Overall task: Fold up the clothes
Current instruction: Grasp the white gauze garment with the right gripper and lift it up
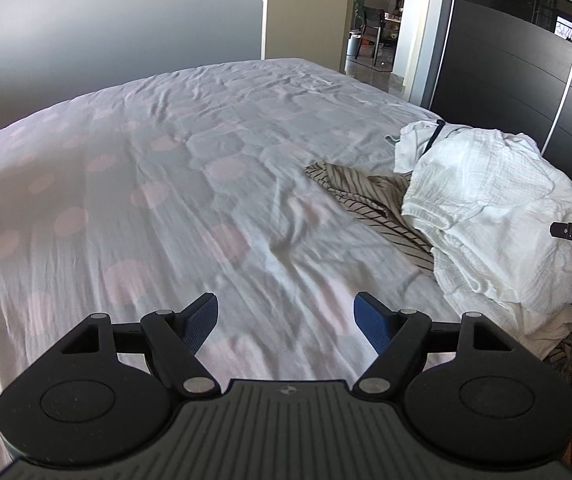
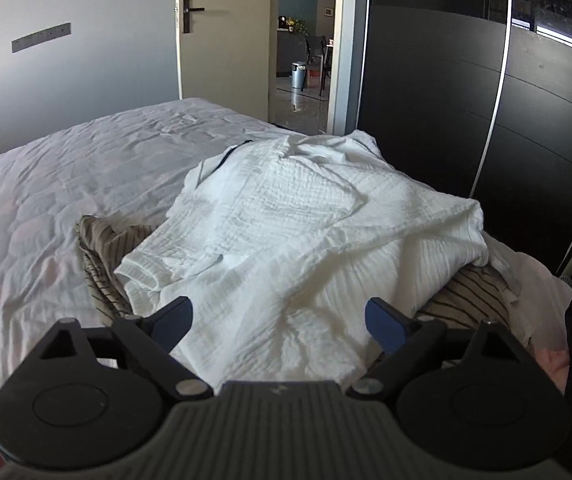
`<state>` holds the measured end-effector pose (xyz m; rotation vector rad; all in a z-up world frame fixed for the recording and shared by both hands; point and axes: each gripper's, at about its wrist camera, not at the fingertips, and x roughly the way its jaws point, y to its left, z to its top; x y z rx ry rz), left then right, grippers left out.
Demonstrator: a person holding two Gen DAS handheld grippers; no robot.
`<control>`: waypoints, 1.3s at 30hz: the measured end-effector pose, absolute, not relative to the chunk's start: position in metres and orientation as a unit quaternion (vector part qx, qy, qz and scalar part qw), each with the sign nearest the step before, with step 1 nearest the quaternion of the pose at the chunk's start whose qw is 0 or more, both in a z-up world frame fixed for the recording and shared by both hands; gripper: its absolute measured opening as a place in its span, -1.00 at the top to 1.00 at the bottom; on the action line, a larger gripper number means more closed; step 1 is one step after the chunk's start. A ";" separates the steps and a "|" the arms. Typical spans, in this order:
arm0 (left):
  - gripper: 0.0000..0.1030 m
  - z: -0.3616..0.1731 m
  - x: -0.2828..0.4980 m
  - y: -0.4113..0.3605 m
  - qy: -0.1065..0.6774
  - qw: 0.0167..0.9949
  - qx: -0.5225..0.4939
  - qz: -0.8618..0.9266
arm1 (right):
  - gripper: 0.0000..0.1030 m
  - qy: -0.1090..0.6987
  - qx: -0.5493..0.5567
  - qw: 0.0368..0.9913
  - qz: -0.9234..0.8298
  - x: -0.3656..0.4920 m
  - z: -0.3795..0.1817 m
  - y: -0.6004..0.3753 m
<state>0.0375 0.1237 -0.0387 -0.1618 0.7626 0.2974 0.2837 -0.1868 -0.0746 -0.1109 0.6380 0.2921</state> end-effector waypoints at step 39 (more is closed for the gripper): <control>-0.72 0.097 -0.086 0.240 0.269 0.897 -0.038 0.349 | 0.73 0.108 -0.070 0.817 0.561 0.096 0.175 0.104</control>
